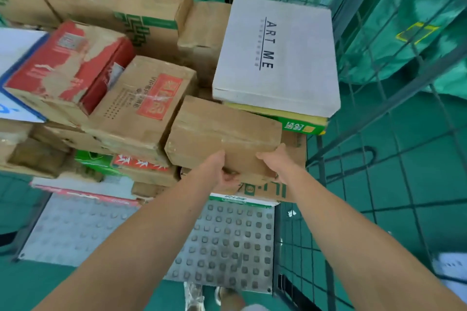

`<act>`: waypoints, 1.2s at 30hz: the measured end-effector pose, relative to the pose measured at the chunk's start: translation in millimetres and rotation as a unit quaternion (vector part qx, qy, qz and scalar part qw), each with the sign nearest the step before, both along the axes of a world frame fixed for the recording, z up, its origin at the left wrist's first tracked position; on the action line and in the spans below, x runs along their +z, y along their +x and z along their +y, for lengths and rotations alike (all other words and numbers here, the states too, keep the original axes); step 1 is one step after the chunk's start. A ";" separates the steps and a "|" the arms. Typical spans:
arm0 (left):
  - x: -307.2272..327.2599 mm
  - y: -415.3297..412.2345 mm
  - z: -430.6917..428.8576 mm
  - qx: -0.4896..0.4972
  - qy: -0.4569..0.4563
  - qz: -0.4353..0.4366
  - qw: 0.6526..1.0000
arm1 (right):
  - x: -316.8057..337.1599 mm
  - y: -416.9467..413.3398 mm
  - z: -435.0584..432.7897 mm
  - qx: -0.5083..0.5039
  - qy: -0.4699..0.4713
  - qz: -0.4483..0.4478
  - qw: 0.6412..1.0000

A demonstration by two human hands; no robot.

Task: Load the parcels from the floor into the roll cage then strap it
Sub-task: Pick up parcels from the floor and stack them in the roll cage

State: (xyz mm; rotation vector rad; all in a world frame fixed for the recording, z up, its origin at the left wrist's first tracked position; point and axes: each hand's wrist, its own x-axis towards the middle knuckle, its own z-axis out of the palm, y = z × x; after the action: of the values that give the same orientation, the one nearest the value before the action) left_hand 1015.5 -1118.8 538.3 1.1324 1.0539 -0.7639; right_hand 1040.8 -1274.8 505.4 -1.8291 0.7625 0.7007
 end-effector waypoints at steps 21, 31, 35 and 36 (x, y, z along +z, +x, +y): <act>6.5 7.0 -0.3 -0.071 0.010 0.015 0.997 | 13.0 -1.5 -9.1 0.032 -0.001 -0.016 0.999; 42.8 -10.1 -9.0 -0.212 -0.002 -0.030 0.977 | 88.4 -63.8 -3.1 -0.123 0.018 -0.094 0.988; 65.4 -22.3 -8.4 -0.328 -0.031 -0.101 0.939 | 102.5 -118.4 14.4 -0.249 0.012 -0.147 0.957; 70.3 -28.3 -7.6 -0.353 -0.036 -0.119 0.927 | 105.5 -133.4 19.8 -0.282 0.011 -0.167 0.945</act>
State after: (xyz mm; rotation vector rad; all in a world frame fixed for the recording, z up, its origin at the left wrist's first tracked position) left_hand 987.2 -1126.5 608.6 1.5165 0.3879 -1.1763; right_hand 907.4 -1255.0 610.9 -1.5410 0.9790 0.0245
